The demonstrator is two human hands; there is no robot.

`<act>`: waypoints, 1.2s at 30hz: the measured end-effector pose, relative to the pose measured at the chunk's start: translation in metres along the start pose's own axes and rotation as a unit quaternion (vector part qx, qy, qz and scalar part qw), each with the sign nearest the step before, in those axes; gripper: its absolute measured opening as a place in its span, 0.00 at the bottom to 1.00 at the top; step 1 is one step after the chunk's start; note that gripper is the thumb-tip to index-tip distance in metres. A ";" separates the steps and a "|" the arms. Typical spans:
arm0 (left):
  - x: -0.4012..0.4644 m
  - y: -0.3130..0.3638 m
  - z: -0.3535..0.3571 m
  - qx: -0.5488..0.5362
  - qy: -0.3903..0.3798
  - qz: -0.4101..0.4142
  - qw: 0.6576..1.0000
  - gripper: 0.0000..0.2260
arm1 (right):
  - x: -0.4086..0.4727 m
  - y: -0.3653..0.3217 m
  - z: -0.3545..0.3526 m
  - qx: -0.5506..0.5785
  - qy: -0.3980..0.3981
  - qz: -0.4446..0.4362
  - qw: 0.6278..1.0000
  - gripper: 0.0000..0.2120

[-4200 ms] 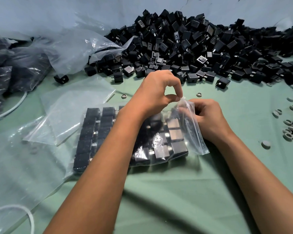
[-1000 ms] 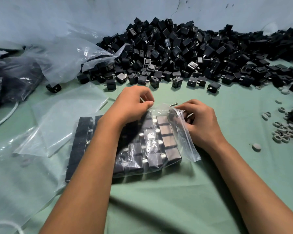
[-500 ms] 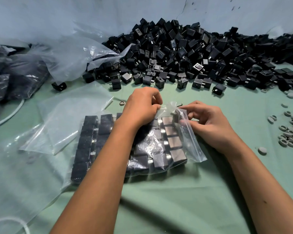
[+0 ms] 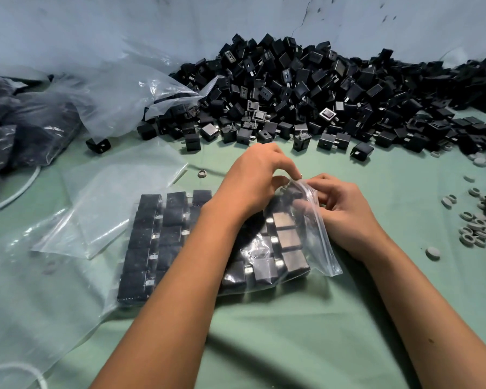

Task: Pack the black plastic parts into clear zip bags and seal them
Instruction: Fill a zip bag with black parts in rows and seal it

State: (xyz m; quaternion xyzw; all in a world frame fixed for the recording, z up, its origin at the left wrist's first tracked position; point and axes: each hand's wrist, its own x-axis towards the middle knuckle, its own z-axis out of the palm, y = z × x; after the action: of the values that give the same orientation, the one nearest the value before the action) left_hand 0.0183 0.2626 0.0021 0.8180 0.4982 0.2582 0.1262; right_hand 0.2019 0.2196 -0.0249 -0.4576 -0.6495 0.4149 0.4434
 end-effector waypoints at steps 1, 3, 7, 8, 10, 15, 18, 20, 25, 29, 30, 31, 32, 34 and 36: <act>0.000 0.000 0.000 0.006 0.012 0.007 1.000 0.07 | 0.000 0.000 0.001 0.003 0.005 0.000 1.000 0.12; 0.000 -0.001 -0.002 0.010 0.037 0.013 0.999 0.05 | -0.001 -0.001 0.003 0.005 0.013 -0.006 1.000 0.12; 0.001 0.001 -0.004 0.006 0.076 0.031 0.997 0.05 | -0.001 0.001 0.010 -0.062 0.048 -0.045 0.996 0.12; 0.001 0.002 -0.004 0.008 0.078 0.035 0.996 0.05 | 0.000 0.002 0.012 -0.081 0.065 -0.056 0.993 0.12; 0.001 0.004 -0.003 0.010 0.080 0.038 0.996 0.05 | 0.000 0.004 0.015 -0.113 0.098 -0.080 0.985 0.11; 0.002 0.004 -0.002 0.010 0.084 0.040 0.996 0.05 | 0.001 0.006 0.018 -0.220 0.130 -0.144 0.956 0.07; 0.002 0.004 0.001 0.014 0.084 0.041 0.996 0.05 | 0.004 0.007 0.020 -0.273 0.132 -0.156 0.940 0.01; 0.001 0.004 0.002 0.020 0.089 0.041 0.995 0.05 | 0.006 0.007 0.022 -0.294 0.141 -0.164 0.931 0.03; 0.002 -0.004 -0.001 -0.037 0.061 -0.027 0.997 0.07 | 0.006 0.007 0.022 -0.320 0.127 -0.166 0.924 0.05; -0.004 -0.019 -0.009 -0.067 -0.037 -0.126 0.989 0.13 | 0.005 0.008 0.022 -0.328 0.138 -0.162 0.920 0.11; -0.006 -0.022 -0.011 -0.082 -0.052 -0.143 0.985 0.14 | 0.006 0.009 0.022 -0.326 0.144 -0.160 0.921 0.11; -0.008 -0.024 -0.013 -0.101 -0.059 -0.157 0.981 0.16 | 0.008 0.009 0.022 -0.323 0.146 -0.158 0.921 0.11; -0.010 -0.025 -0.014 -0.119 -0.063 -0.168 0.977 0.17 | 0.009 0.009 0.022 -0.314 0.143 -0.154 0.926 0.10; -0.011 -0.023 -0.015 -0.138 -0.065 -0.178 0.972 0.17 | 0.010 0.010 0.022 -0.279 0.112 -0.143 0.943 0.03; -0.011 -0.023 -0.014 -0.140 -0.062 -0.177 0.972 0.17 | 0.008 0.010 0.020 -0.215 0.086 -0.119 0.965 0.06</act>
State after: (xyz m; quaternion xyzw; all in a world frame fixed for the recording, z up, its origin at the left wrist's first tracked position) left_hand -0.0108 0.2627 -0.0002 0.7054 0.5854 0.2474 0.3140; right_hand 0.1836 0.2269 -0.0376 -0.4955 -0.7330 0.1688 0.4344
